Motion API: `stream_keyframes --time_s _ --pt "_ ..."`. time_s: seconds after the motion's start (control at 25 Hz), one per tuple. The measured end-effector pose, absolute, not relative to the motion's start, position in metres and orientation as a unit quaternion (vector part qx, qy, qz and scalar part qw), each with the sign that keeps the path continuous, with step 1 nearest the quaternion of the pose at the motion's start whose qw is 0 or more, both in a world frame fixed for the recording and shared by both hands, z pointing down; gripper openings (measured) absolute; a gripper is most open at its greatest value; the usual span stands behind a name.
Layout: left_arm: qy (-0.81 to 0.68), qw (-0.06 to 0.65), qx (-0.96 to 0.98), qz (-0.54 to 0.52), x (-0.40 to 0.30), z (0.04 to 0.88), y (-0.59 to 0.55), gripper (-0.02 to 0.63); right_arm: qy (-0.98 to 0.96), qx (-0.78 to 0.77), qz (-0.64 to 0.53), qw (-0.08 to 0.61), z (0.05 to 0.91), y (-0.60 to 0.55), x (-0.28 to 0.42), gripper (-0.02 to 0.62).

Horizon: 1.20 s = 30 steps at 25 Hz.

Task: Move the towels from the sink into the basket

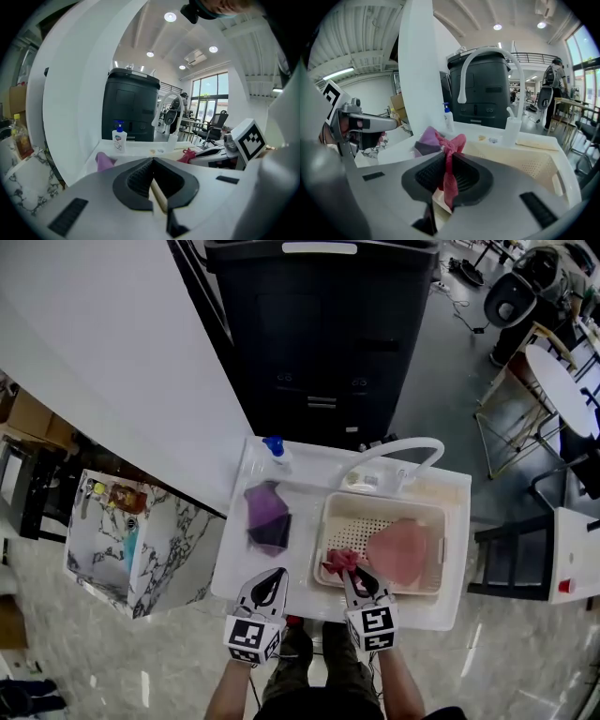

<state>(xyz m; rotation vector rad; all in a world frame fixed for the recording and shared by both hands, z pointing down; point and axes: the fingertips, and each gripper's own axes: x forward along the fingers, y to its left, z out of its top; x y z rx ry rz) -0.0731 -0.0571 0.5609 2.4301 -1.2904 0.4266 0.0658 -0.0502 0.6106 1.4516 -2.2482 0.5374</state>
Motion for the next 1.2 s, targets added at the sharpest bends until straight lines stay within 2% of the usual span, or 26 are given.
stream_keyframes --time_s 0.72,0.84,0.92,1.2 --pt "-0.465 0.200 0.846 0.167 -0.064 0.589 -0.044 0.003 -0.816 0.493 0.214 0.215 0.643 -0.041 0.066 0.065" --pt "-0.462 0.200 0.848 0.167 -0.061 0.589 -0.044 0.003 -0.818 0.491 0.216 0.208 0.643 -0.040 0.066 0.114" --pt "-0.461 0.200 0.848 0.167 -0.060 0.589 -0.043 0.003 -0.817 0.493 0.218 0.203 0.642 -0.040 0.067 0.175" --pt "-0.460 0.198 0.850 0.164 -0.061 0.586 -0.044 0.003 -0.816 0.504 0.211 0.191 0.635 -0.042 0.069 0.201"
